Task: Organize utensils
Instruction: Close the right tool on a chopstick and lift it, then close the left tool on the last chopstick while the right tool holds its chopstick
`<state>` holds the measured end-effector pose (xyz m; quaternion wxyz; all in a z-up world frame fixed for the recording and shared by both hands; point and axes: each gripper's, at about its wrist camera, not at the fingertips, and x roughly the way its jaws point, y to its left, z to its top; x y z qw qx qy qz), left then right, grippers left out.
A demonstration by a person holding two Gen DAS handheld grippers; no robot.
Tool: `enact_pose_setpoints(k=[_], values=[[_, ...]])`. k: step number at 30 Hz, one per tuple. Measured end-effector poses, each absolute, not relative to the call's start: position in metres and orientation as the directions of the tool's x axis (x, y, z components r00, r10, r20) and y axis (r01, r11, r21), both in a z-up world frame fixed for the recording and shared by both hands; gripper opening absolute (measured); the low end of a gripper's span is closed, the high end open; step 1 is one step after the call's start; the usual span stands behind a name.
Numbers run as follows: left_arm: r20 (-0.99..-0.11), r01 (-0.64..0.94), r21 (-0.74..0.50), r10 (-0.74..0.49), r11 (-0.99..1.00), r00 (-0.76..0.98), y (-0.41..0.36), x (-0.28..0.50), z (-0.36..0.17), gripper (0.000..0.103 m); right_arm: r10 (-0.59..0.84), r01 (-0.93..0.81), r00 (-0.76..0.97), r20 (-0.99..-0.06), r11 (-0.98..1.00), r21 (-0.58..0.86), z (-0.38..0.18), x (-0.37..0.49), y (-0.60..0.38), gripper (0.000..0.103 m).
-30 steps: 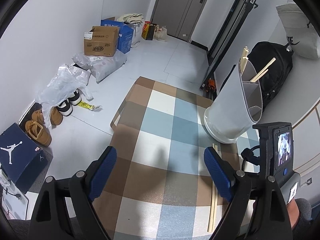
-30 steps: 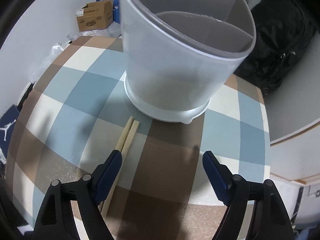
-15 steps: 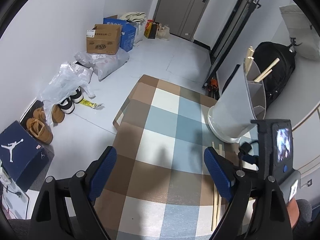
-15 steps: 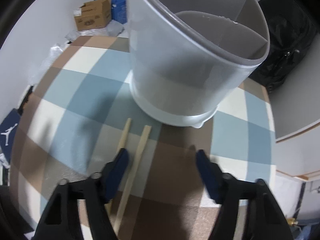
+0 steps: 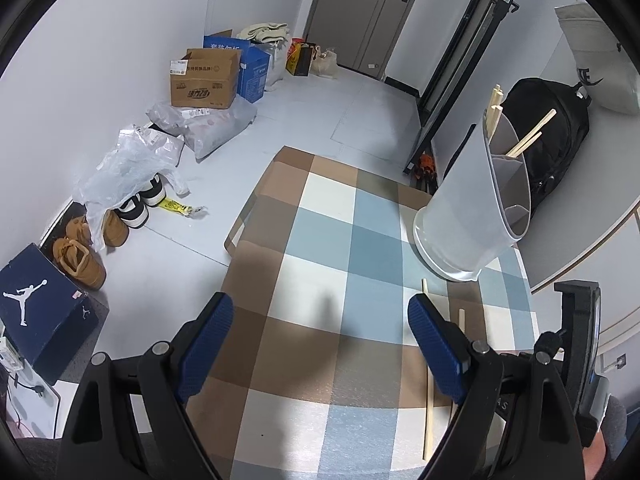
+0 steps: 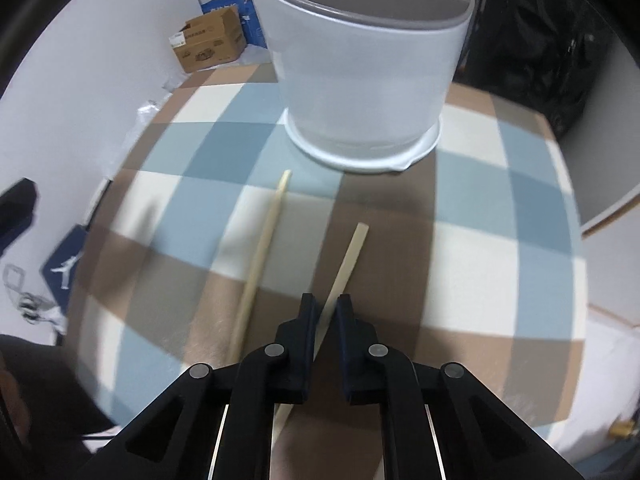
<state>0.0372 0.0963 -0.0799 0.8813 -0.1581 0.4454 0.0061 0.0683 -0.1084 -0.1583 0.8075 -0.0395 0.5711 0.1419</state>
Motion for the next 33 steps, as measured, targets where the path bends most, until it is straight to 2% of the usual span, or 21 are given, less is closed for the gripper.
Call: enact_pose_setpoints(k=[4,8,15,16,20,31,33], values=[[-0.789,-0.148,-0.269,-0.130,0.952,0.600,0.095,0.037,-0.081,0.086,0.217,-0.261,0.323,-0.921,0.956,0.134,-0.154,0.079,-0.117,0.010],[-0.794,-0.147,-0.254,-0.120,0.956,0.596,0.092,0.038,-0.082,0.086,0.200,-0.250,0.318,-0.927,0.961,0.122,-0.156,0.094,-0.117,0.021],[-0.802,-0.151,-0.248,-0.115,0.957,0.586,0.091,0.042,-0.085,0.086,0.158,-0.229,0.313,-0.936,0.969,0.087,-0.162,0.113,-0.114,0.023],[-0.802,-0.150,-0.241,-0.110,0.959,0.587,0.090,0.043,-0.085,0.086,0.157,-0.230,0.310,-0.938,0.969,0.087,-0.162,0.115,-0.113,0.022],[-0.813,-0.147,-0.228,-0.105,0.962,0.573,0.086,0.046,-0.089,0.086,0.145,-0.217,0.308,-0.940,0.973,0.079,-0.163,0.113,-0.115,0.005],[-0.859,-0.035,-0.194,-0.153,0.980,0.488,0.042,0.053,-0.106,0.086,0.344,-0.130,0.398,-0.850,0.939,0.319,-0.128,0.099,-0.181,0.004],[-0.875,-0.031,-0.158,-0.125,0.987,0.468,0.035,0.055,-0.110,0.086,0.378,-0.116,0.418,-0.826,0.924,0.365,-0.120,0.096,-0.195,0.004]])
